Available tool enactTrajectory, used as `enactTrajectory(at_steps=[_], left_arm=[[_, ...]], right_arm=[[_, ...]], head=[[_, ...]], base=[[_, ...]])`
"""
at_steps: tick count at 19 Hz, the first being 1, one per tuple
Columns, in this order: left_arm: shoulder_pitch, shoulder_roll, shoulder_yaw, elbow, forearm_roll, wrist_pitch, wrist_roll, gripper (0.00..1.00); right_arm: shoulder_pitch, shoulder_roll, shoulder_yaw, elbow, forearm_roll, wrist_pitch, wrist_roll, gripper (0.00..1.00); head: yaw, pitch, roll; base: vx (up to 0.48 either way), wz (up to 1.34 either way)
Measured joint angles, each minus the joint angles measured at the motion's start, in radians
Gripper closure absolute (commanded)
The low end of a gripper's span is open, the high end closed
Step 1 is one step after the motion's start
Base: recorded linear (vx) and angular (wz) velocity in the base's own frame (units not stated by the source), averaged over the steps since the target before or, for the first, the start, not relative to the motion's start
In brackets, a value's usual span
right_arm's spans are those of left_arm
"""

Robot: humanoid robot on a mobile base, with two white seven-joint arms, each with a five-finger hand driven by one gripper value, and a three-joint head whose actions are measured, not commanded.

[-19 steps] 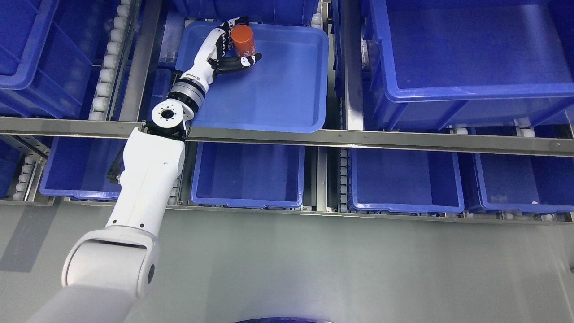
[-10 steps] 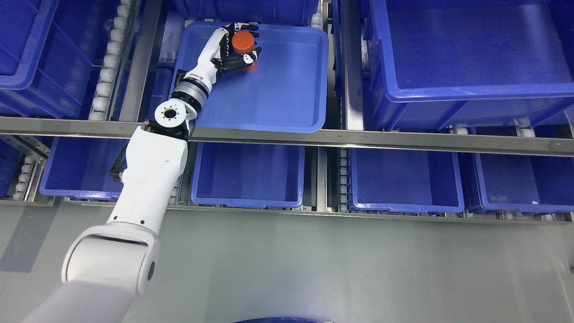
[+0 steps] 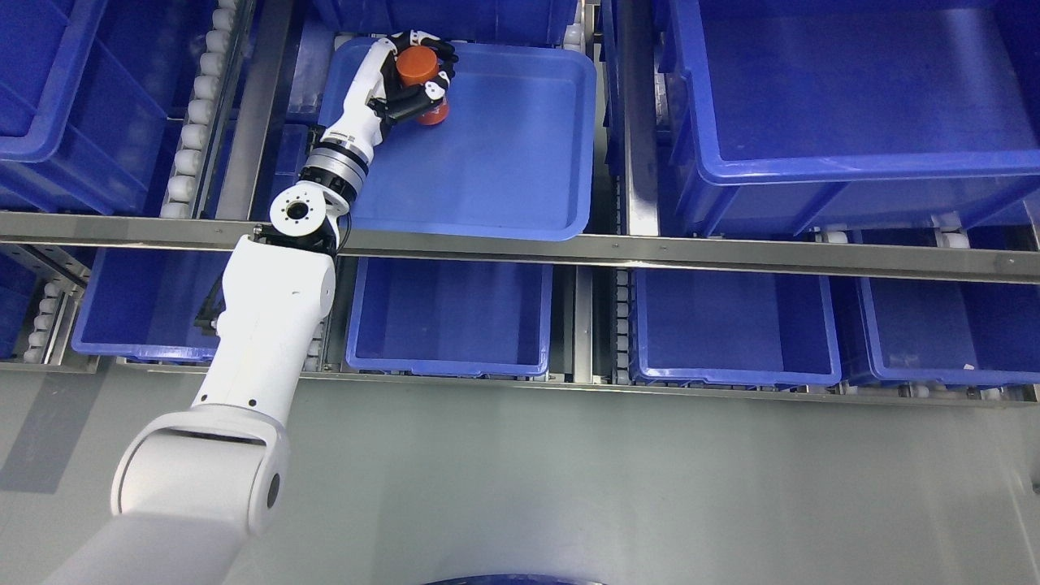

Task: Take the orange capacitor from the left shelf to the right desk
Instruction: 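Close the left hand fingers around the orange capacitor and lift it, then carry the capacitor in the left hand toward the red tray on the table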

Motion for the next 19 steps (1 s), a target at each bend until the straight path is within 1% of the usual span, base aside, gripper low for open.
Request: enactTrajectory(at_steps=[1,2,5,9,14,19], left_arm=[[0.007,0.0,0.008,-0.025,0.017,-0.004,-0.009,1.0],[0.019,0.0,0.013,-0.051,0.034,0.019,-0.013,1.0],[0.108,0.0,0.027,-0.174,0.105,0.12,-0.029,0.99],[0.241,0.0,0.039,-0.342,0.163,0.144,-0.047,0.99],[0.33,0.0,0.045,-0.531,0.196,0.092,-0.065,0.99],[0.398,0.0,0.025,-0.667,0.208,0.036,-0.091,0.99]], right_arm=[[0.0,0.0,0.0,0.0,0.0,0.0,0.0,0.0],[0.0,0.0,0.0,0.0,0.0,0.0,0.0,0.0],[0.0,0.0,0.0,0.0,0.0,-0.001,0.0,0.0],[0.0,0.0,0.0,0.0,0.0,-0.001,0.0,0.0],[0.0,0.0,0.0,0.0,0.0,-0.001,0.0,0.0],[0.0,0.0,0.0,0.0,0.0,-0.004,0.0,0.0]], head=[[0.0,0.0,0.0],[0.0,0.0,0.0],[0.0,0.0,0.0],[0.0,0.0,0.0],[0.0,0.0,0.0],[0.0,0.0,0.0]], base=[[0.0,0.0],[0.0,0.0],[0.0,0.0],[0.0,0.0],[0.006,0.0],[-0.041,0.0]])
